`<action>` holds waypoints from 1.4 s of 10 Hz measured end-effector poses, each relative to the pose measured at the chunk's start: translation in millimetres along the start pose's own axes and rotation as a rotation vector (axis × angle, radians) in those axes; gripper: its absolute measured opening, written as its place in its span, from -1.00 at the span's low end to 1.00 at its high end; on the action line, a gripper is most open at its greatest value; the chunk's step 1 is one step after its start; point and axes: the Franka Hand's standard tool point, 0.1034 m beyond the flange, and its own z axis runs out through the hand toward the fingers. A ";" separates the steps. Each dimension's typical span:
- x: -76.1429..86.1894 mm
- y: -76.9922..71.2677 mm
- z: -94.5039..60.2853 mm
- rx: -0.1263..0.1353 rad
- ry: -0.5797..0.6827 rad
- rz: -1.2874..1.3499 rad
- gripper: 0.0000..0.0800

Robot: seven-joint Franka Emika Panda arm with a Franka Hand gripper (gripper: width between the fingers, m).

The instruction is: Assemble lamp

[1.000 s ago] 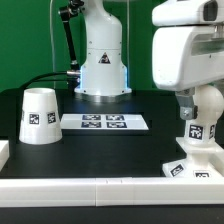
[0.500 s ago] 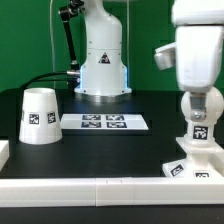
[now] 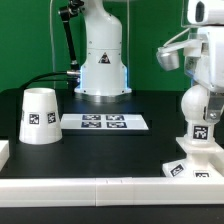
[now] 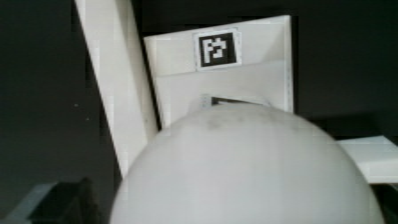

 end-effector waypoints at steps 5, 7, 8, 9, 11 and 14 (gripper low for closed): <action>-2.6 0.1 1.0 0.002 0.000 0.022 0.44; -3.5 0.4 0.9 0.001 0.000 0.043 0.44; -5.7 0.3 0.9 -0.001 0.005 0.142 0.44; -5.5 0.2 1.1 -0.007 0.009 0.286 0.44; -3.7 2.2 1.3 -0.019 0.021 0.465 0.44; -3.1 4.5 0.9 -0.015 0.047 0.750 0.44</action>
Offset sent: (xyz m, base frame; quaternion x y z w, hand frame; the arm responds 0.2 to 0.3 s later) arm 0.0000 0.0000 0.0000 0.0000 0.0000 0.0000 1.0000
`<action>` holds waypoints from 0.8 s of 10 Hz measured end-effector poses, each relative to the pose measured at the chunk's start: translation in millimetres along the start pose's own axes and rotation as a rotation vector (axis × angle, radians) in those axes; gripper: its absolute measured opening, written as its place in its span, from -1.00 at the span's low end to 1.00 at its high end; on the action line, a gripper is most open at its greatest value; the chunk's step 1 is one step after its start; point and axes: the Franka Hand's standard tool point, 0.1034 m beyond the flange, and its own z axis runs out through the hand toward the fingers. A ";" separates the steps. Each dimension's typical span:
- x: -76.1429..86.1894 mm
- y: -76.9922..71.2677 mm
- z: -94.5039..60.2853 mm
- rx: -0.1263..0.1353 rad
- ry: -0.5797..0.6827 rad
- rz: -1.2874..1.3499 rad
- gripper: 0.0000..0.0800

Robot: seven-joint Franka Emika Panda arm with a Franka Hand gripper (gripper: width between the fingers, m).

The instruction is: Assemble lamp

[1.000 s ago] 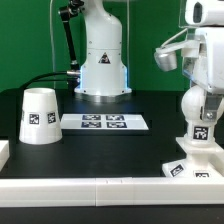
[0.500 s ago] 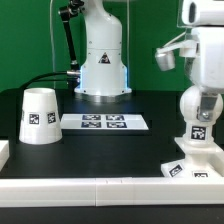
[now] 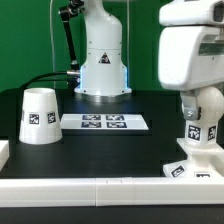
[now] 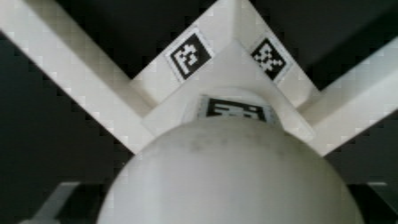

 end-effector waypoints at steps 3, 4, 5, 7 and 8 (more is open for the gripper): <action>0.6 1.5 -0.8 -0.003 0.004 0.200 0.44; 0.6 2.0 -1.0 -0.003 0.004 0.252 0.44; 0.5 3.1 -1.4 -0.004 0.005 0.330 0.45; 0.1 4.5 -2.3 -0.007 0.010 0.482 0.45; -1.8 3.2 -1.6 -0.009 0.026 0.585 0.45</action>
Offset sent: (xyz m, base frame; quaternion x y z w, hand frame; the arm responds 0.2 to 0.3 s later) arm 0.0000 0.0000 0.0000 0.0000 0.0000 0.1296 0.9916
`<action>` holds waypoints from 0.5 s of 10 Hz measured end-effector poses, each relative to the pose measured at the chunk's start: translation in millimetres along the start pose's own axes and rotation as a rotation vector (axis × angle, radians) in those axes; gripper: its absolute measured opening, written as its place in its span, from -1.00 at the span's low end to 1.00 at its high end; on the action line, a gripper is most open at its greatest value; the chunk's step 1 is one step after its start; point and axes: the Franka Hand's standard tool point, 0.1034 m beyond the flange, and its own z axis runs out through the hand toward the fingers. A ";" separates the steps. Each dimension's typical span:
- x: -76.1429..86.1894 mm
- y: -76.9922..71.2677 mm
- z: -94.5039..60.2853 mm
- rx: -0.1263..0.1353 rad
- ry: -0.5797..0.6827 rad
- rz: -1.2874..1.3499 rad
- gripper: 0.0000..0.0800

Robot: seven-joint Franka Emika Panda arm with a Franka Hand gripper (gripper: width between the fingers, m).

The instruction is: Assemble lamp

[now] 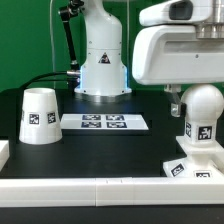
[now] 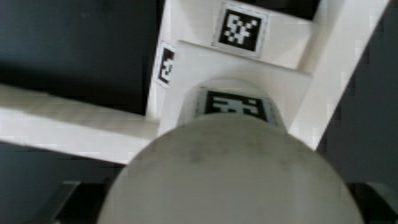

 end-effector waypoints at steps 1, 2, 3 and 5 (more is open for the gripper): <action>-4.3 -1.5 2.1 0.016 -0.001 0.149 0.45; -6.3 -3.1 3.6 0.026 -0.007 0.255 0.45; -7.4 -6.5 4.1 0.035 -0.015 0.348 0.45; -6.8 -11.4 3.8 0.058 -0.020 0.512 0.45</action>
Offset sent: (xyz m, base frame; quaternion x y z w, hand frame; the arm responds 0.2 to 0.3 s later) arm -0.0078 0.0143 -0.0017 0.0269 -0.0150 0.2987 0.9539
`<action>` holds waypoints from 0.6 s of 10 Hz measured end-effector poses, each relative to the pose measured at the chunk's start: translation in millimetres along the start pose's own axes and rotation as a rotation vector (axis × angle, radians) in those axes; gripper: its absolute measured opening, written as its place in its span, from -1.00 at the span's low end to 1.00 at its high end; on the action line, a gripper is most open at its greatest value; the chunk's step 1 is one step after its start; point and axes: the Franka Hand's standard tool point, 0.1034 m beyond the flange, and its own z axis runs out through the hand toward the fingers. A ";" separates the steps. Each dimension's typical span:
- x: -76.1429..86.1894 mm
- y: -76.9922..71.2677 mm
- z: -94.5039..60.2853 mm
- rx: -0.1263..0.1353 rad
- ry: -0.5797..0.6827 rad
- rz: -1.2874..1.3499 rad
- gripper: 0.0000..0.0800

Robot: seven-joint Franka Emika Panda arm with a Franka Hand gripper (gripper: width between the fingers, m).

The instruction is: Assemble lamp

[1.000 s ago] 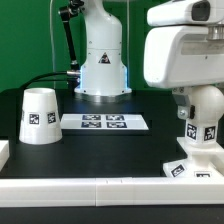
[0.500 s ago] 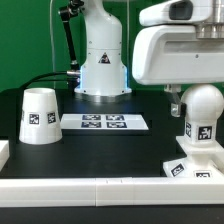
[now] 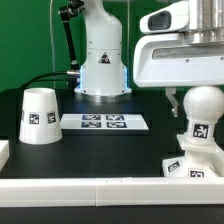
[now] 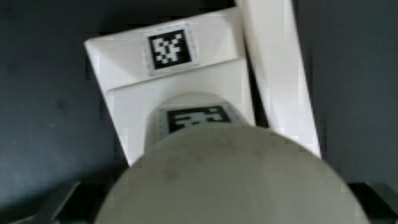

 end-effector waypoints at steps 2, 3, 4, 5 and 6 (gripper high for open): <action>-0.2 -1.0 -0.1 0.008 -0.004 0.120 0.45; -0.5 -2.2 -0.3 0.017 -0.008 0.220 0.45; -0.7 -3.1 -0.4 0.021 -0.010 0.275 0.45; -0.9 -3.8 -0.4 0.025 -0.012 0.301 0.45; -1.1 -3.7 0.0 0.024 -0.012 0.289 0.59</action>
Offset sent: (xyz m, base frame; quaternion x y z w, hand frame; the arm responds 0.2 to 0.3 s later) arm 0.0000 0.0000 0.0000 0.0000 0.0000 0.1938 0.9810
